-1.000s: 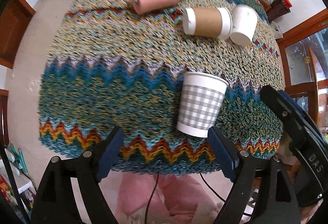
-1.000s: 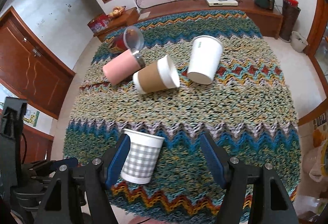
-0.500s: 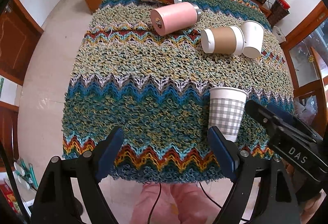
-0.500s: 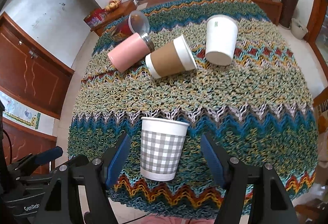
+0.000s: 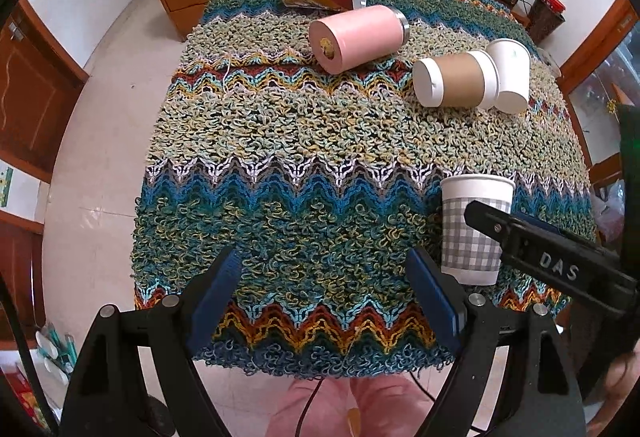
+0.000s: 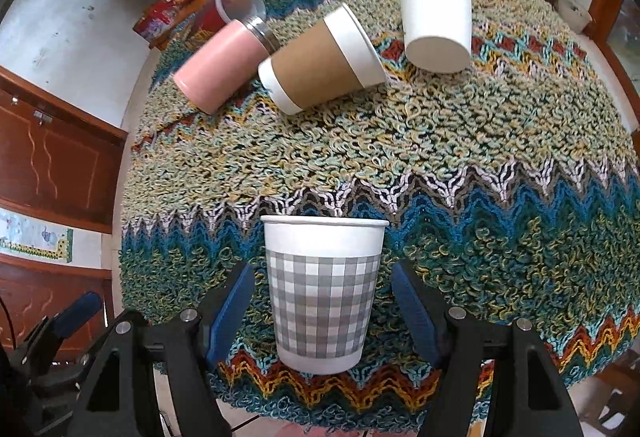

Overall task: Flip cup upright
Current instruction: 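Bring the upright cup to the right tool while the right tool closes on it, then open the left tool and hold the checkered cup upright in the right tool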

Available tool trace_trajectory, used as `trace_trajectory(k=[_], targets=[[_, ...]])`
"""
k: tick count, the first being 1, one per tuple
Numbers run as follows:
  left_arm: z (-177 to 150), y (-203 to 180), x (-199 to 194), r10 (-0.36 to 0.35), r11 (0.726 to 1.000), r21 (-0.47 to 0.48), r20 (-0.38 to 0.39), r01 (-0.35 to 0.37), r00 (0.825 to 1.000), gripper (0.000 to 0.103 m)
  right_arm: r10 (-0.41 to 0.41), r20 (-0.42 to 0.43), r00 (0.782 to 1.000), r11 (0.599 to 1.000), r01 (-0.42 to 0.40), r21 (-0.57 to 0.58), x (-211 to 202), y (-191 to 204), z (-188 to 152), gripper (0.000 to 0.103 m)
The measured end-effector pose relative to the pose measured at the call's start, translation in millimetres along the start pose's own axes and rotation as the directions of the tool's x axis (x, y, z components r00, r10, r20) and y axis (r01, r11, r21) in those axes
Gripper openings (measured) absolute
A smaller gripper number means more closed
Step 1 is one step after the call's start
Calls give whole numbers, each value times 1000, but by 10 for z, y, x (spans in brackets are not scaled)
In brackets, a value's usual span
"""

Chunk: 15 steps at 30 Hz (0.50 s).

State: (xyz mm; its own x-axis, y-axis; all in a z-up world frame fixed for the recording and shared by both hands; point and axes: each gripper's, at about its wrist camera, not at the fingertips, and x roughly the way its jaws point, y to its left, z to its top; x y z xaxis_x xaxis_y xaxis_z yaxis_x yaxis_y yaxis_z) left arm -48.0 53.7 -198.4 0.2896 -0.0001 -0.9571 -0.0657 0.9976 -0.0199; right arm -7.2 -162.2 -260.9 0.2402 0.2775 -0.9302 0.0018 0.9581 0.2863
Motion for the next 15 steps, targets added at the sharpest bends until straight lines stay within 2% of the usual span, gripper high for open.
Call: trace_trajectory(k=[4, 8, 15], targets=[[-9, 11, 21, 4, 1000, 14, 2, -4, 1000, 86, 5, -31, 1000, 1000, -5, 20, 125, -15, 33, 72], [-6, 51, 56, 1, 1000, 11, -4, -1, 1000, 86, 29, -76, 997, 998, -25, 49, 261, -51, 69, 65], [-2, 82, 103, -8, 1000, 13, -13, 8, 1000, 86, 72, -101, 992, 996, -65, 69, 308, -114, 183, 63]])
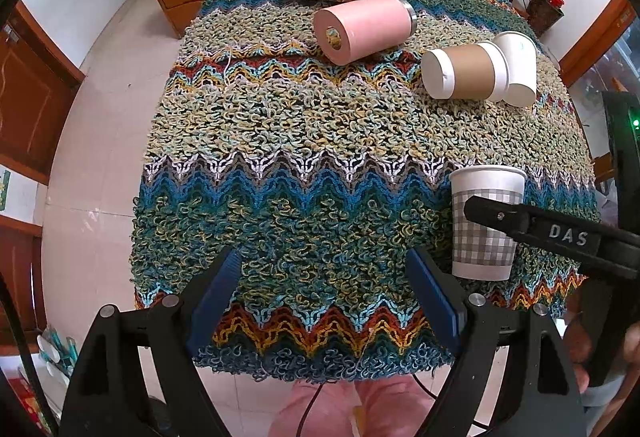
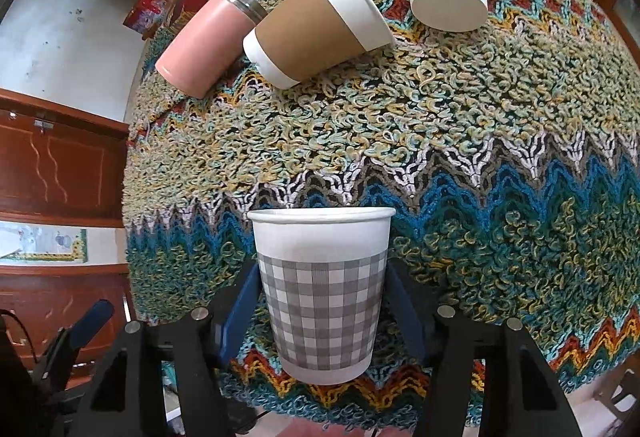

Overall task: Flip cup upright
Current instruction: 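Open the left tool and hold the checkered cup upright in the right tool, then lower the checkered cup rim-up onto the blanket and open the right tool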

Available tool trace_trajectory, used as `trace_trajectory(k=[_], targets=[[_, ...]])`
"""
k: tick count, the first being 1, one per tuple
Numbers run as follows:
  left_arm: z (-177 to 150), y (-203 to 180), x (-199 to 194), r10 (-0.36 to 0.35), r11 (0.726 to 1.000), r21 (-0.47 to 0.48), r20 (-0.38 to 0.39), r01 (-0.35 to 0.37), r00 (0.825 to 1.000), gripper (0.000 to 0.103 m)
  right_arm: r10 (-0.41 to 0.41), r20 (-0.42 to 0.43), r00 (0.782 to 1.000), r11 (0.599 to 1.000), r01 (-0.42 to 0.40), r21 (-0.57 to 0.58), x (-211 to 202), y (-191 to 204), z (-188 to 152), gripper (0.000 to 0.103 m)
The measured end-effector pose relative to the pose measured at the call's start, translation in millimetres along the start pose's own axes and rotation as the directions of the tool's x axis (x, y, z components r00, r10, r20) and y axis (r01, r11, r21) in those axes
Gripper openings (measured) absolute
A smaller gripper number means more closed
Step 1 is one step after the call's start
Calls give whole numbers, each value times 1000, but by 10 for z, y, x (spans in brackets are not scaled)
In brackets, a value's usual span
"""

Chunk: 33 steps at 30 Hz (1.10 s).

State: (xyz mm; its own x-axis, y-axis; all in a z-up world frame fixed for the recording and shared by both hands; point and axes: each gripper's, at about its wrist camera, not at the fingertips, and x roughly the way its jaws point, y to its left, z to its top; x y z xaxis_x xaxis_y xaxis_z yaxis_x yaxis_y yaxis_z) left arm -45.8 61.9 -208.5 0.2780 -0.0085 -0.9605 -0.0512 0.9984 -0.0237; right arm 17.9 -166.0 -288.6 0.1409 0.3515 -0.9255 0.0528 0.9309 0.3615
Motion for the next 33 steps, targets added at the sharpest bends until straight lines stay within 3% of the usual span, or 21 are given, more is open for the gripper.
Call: trace_trajectory(k=[5, 9, 11, 17, 20, 24, 33], targets=[[26, -25, -11, -9, 1000, 8, 16, 8, 1000, 86, 1, 43, 999, 1000, 0, -6, -159, -47, 29, 63], [30, -60, 17, -14, 1000, 15, 16, 14, 1000, 86, 9, 182, 983, 1000, -4, -29, -347, -99, 21, 63], [22, -80, 34, -18, 1000, 17, 16, 18, 1000, 86, 1, 265, 964, 998, 14, -56, -421, -88, 0, 63], [-24, -160, 91, -26, 999, 23, 31, 25, 999, 86, -54, 510, 859, 971, 165, -174, -470, 73, -155, 63], [-47, -162, 114, -22, 1000, 13, 45, 22, 999, 86, -39, 578, 815, 960, 191, -204, -418, 112, -195, 63], [-71, -134, 155, -18, 1000, -12, 52, 19, 998, 86, -36, 622, 782, 954, 212, -212, -350, 109, -152, 63], [-106, -116, 210, -24, 998, -52, 73, 28, 997, 86, -32, 636, 771, 946, 228, -230, -271, 81, -389, 63]])
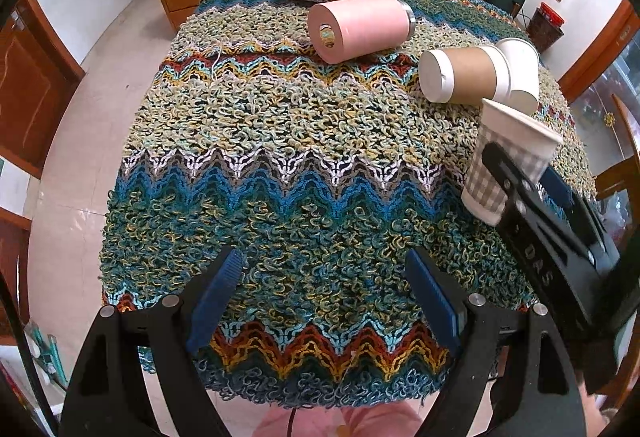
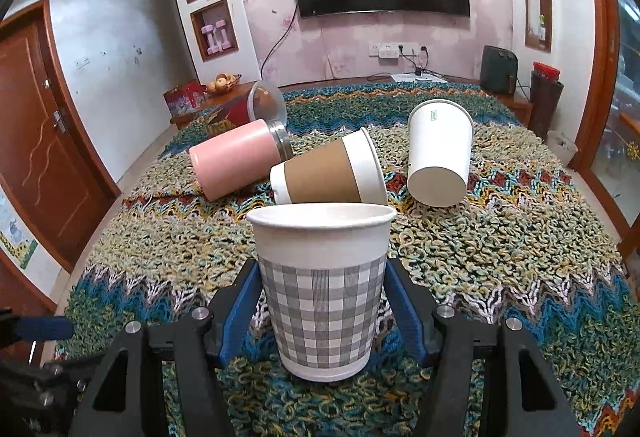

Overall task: Flip cup upright
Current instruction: 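Lower the checkered cup rim-up onto the blanket and open the right tool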

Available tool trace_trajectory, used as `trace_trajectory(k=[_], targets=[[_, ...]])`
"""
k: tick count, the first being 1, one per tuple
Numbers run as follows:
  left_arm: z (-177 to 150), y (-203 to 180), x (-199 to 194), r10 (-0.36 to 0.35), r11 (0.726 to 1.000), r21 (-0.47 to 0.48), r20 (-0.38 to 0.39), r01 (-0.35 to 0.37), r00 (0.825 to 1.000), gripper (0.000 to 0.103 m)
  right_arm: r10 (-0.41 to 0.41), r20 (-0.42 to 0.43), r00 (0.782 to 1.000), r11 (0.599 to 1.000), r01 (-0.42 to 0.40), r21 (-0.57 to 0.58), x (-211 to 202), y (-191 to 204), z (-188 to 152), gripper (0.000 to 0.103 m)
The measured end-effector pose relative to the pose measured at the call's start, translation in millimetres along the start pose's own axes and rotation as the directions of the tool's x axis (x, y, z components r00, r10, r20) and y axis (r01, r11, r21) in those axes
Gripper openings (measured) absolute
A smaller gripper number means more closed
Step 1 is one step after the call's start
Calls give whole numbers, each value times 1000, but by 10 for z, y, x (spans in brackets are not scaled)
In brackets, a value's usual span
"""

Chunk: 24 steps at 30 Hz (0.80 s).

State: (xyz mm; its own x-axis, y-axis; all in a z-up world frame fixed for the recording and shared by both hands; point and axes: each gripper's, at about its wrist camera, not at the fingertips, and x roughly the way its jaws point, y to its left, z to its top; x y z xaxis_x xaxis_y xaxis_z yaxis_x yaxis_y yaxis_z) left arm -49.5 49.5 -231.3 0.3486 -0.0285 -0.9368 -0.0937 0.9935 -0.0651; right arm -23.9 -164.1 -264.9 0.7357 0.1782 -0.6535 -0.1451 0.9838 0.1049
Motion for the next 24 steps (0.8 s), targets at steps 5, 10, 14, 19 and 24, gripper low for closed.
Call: trace_trajectory(k=[5, 10, 14, 19, 24], targets=[[23, -3, -17, -16, 1000, -26, 31, 17, 999, 86, 5, 6, 1000, 1000, -5, -11, -121, -2, -105, 63], [92, -34, -86, -40, 999, -31, 76, 43, 996, 86, 5, 7, 1000, 1000, -5, -27, -198, 16, -200, 63], [159, -116, -157, -97, 995, -14, 106, 99, 990, 86, 6, 10, 1000, 999, -6, -42, -220, 23, -251, 63], [216, -259, -180, -168, 986, 40, 126, 164, 978, 86, 14, 19, 1000, 998, -13, -57, -234, 10, -289, 63], [235, -318, -161, -181, 983, 61, 131, 175, 975, 86, 12, 30, 999, 996, -9, -93, -244, 42, -322, 65]])
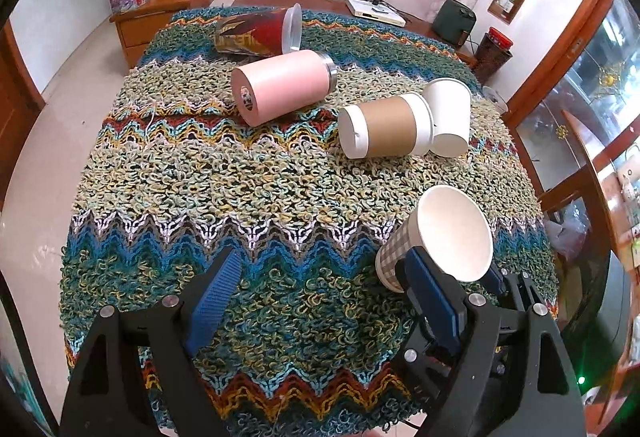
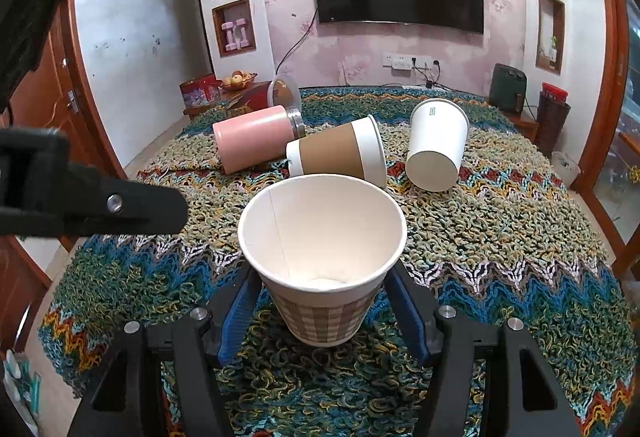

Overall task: Flip cup upright
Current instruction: 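Lower the checkered cup rim-up onto the blanket and open the right tool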

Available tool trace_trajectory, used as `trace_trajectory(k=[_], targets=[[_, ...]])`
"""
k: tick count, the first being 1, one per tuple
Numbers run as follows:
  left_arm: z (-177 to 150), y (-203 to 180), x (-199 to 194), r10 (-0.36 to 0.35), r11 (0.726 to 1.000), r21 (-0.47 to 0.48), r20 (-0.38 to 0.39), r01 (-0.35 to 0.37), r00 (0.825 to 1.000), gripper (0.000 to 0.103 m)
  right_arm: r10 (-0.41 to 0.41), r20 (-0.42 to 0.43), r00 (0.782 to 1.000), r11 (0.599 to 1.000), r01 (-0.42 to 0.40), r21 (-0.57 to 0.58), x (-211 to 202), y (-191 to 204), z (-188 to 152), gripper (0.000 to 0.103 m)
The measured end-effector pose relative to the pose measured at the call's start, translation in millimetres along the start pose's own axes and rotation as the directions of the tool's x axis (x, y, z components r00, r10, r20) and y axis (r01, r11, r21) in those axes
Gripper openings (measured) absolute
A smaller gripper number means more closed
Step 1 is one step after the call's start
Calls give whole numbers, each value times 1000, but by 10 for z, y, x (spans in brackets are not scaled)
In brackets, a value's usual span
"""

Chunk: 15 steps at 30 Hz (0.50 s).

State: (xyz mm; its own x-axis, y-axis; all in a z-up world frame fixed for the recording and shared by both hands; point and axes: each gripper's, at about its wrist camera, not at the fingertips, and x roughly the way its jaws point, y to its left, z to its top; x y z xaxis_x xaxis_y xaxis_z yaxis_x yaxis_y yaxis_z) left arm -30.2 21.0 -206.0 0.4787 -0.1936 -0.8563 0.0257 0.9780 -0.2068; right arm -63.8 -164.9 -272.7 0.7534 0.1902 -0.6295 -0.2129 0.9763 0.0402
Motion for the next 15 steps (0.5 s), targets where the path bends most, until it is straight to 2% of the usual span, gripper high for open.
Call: trace_trajectory(k=[7, 10, 15], targets=[[-22, -15, -14, -12, 1000, 8, 9, 12, 1000, 86, -9, 15, 1000, 999, 9, -39, -31, 42, -31, 65], [-33, -31, -46, -18, 1000, 19, 23, 18, 1000, 86, -11, 29, 1000, 999, 12, -48, -60, 55, -41, 78], [-40, -32, -105, -23, 999, 23, 45, 22, 999, 86, -1, 55, 998, 999, 4, -44, -118, 54, -32, 80]])
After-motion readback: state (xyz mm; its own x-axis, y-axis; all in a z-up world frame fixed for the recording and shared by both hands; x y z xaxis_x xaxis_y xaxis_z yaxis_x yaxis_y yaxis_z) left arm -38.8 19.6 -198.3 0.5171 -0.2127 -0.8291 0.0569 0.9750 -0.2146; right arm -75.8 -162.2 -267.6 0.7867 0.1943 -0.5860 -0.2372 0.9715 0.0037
